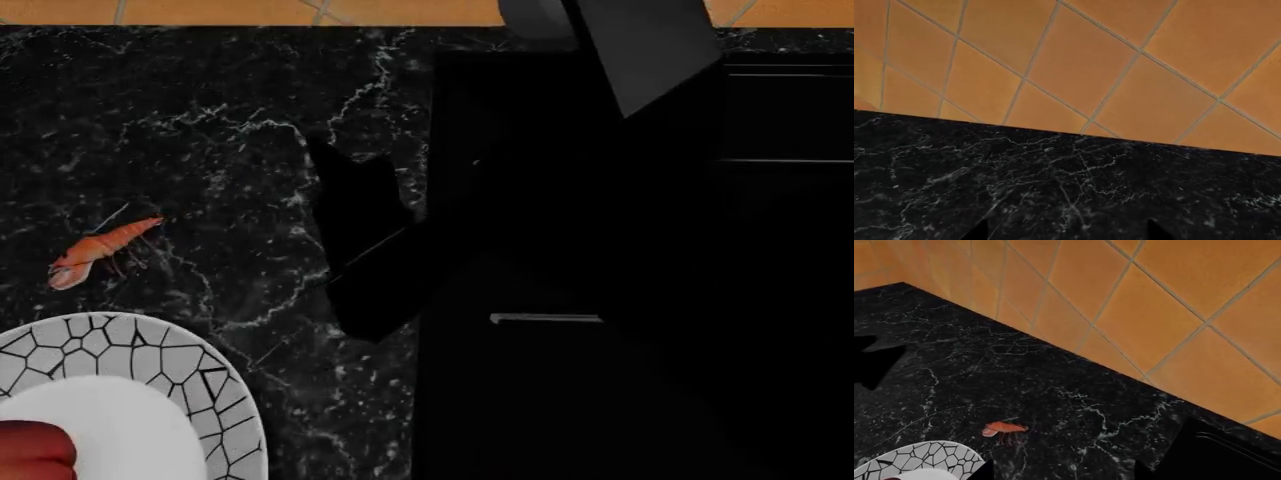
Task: Pick the bell pepper from the sink and place it on the plate located on the counter
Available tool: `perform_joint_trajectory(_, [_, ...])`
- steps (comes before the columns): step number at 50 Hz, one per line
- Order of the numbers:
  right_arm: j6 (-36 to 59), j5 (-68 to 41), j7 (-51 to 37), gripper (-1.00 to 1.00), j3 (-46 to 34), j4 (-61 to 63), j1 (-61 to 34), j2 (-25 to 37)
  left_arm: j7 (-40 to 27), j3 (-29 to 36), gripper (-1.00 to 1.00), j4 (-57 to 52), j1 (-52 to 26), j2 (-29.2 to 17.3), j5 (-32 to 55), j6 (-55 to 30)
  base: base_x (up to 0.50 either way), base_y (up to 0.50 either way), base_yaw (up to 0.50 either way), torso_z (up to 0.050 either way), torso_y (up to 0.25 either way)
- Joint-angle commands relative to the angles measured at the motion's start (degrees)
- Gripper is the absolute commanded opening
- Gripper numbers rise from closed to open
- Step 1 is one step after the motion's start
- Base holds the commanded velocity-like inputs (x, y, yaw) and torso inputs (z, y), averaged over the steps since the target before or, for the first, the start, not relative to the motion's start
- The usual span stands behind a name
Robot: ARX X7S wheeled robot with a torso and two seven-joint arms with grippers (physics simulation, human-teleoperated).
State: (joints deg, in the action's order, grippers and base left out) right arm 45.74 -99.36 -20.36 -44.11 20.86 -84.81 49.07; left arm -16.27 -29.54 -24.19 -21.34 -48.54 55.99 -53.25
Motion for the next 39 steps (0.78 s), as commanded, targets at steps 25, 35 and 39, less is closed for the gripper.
perform_joint_trajectory(25, [-1.21,-1.99,-1.08,1.0,3.98,0.95,0.61,9.25,2.8,-21.06,1.0,-5.54,15.99,0.28,2.43,-2.87,0.0,0.0,0.0,0.0,0.0])
perform_joint_trajectory(35, [-2.7,-4.57,-2.35,1.0,5.84,3.71,2.44,14.18,4.14,-26.99,1.0,-8.24,20.29,2.09,3.43,-3.98,0.0,0.0,0.0,0.0,0.0])
perform_joint_trajectory(39, [-3.8,-6.07,-2.63,1.0,6.84,5.89,3.83,17.01,4.46,-30.07,1.0,-9.55,21.88,2.7,4.59,-4.94,0.0,0.0,0.0,0.0,0.0])
